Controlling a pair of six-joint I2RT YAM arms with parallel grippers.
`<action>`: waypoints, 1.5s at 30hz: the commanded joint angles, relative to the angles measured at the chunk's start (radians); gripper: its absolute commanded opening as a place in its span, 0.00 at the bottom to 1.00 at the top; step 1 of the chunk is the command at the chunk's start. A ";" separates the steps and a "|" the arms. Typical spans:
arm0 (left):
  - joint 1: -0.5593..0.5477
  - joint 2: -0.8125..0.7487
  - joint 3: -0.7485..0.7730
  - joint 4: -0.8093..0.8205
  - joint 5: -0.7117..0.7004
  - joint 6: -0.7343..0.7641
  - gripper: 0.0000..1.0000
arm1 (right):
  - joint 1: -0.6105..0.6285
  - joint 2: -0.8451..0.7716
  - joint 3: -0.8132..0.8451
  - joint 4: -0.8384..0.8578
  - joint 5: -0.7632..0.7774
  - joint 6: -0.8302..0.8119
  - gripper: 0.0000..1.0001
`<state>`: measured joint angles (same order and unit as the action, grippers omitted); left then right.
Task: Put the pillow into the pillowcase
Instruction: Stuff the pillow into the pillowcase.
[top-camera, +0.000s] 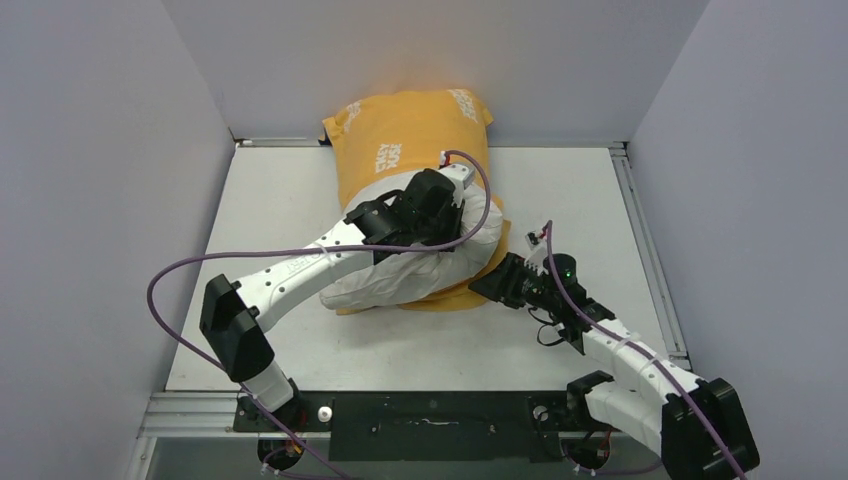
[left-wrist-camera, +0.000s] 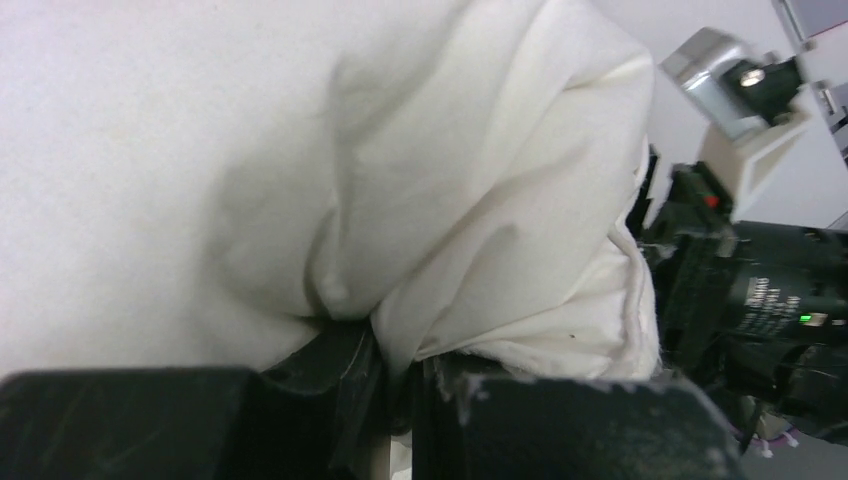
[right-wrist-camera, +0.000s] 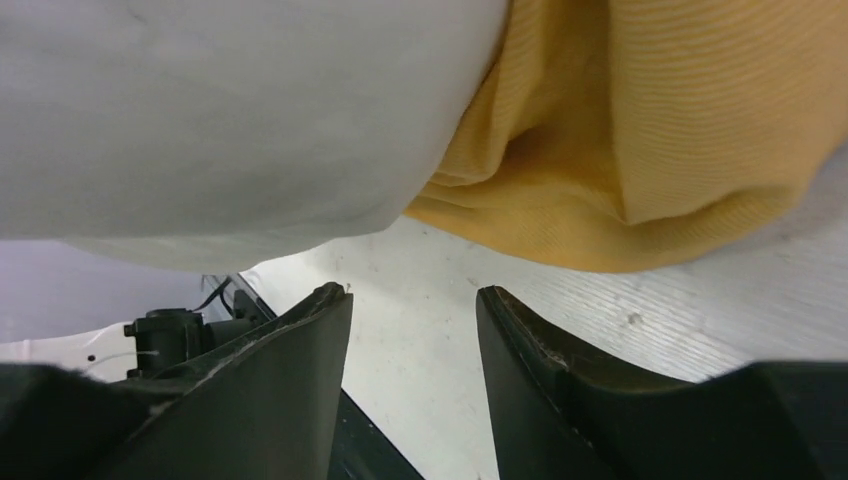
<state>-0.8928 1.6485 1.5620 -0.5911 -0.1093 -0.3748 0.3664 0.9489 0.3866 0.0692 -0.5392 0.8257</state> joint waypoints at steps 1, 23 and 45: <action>0.039 -0.013 0.147 0.072 0.025 -0.042 0.00 | 0.038 0.095 -0.055 0.306 0.064 0.128 0.47; 0.059 0.148 0.480 -0.154 0.156 -0.039 0.00 | 0.090 0.599 0.133 0.814 0.141 0.273 0.84; 0.093 0.042 0.354 -0.079 0.274 -0.060 0.00 | 0.186 0.360 0.090 0.778 0.367 0.101 0.92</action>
<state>-0.8093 1.7344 1.9045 -0.8043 0.1329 -0.4297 0.5369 1.3594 0.4374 0.6792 -0.2134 0.9459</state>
